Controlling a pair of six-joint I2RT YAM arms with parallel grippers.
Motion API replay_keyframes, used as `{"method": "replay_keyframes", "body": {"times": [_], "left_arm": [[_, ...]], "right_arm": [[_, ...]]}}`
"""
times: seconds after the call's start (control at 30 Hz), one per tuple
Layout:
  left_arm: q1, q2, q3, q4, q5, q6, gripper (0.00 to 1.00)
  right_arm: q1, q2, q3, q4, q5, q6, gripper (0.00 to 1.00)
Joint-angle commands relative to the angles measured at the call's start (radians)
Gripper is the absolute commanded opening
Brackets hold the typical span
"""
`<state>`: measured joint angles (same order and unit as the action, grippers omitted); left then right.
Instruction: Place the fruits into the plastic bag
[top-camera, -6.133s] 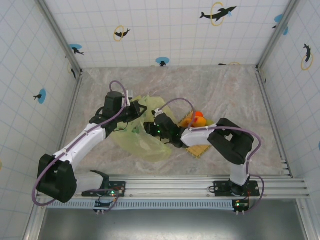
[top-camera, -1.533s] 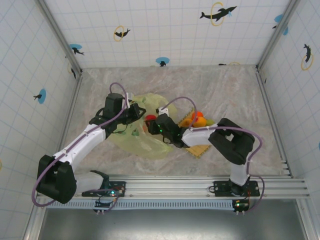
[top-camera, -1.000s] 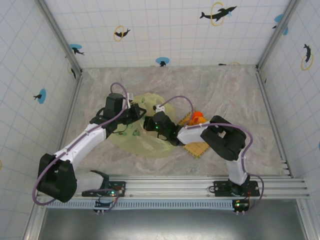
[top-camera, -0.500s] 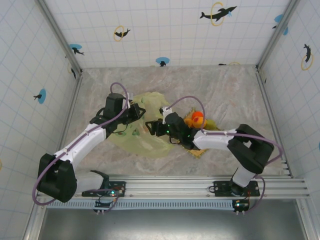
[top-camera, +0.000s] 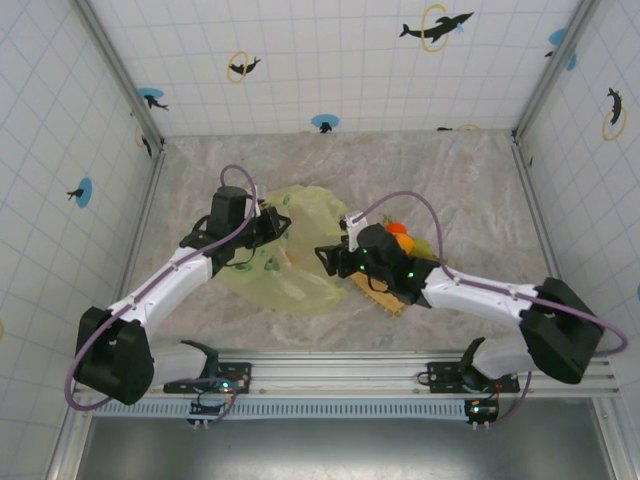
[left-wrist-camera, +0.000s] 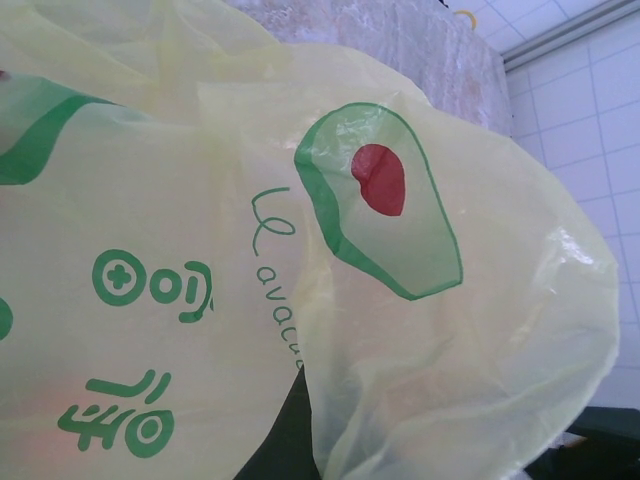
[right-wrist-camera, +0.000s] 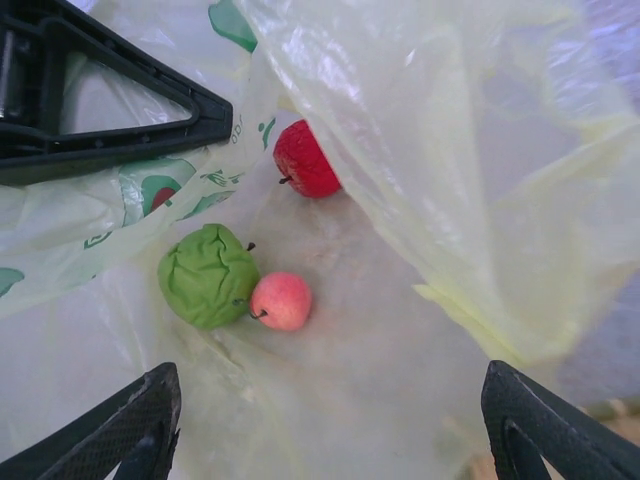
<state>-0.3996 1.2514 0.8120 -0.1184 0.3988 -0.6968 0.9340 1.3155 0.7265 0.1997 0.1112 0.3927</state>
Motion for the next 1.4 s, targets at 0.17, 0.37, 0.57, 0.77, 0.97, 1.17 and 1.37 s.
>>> {"method": "replay_keyframes", "body": {"times": [0.17, 0.37, 0.57, 0.77, 0.97, 1.17, 1.37], "left_arm": [[-0.008, 0.013, -0.015, 0.006, -0.016, 0.023, 0.00], [-0.008, 0.027, 0.002, 0.008, -0.014, 0.024, 0.00], [-0.008, 0.032, 0.006, 0.008, -0.015, 0.023, 0.00], [-0.007, 0.030, 0.015, 0.004, -0.014, 0.018, 0.00], [-0.007, 0.029, 0.014, 0.003, -0.016, 0.015, 0.00], [-0.009, 0.029, 0.013, -0.001, -0.017, 0.012, 0.00], [-0.008, 0.023, 0.008, -0.002, -0.019, 0.013, 0.00]], "right_arm": [[-0.089, -0.239, 0.004, -0.471, 0.245, -0.086, 0.83], [-0.269, -0.205, 0.096, -0.632, 0.048, -0.306, 0.89], [-0.368, -0.082, 0.204, -0.759, 0.003, -0.509, 0.97], [-0.418, 0.030, 0.280, -0.846, -0.036, -0.628, 1.00], [-0.419, 0.123, 0.321, -0.872, 0.000, -0.707, 1.00], [-0.419, 0.217, 0.358, -0.871, 0.017, -0.736, 0.97], [-0.419, 0.266, 0.375, -0.863, -0.001, -0.737, 0.91]]}}
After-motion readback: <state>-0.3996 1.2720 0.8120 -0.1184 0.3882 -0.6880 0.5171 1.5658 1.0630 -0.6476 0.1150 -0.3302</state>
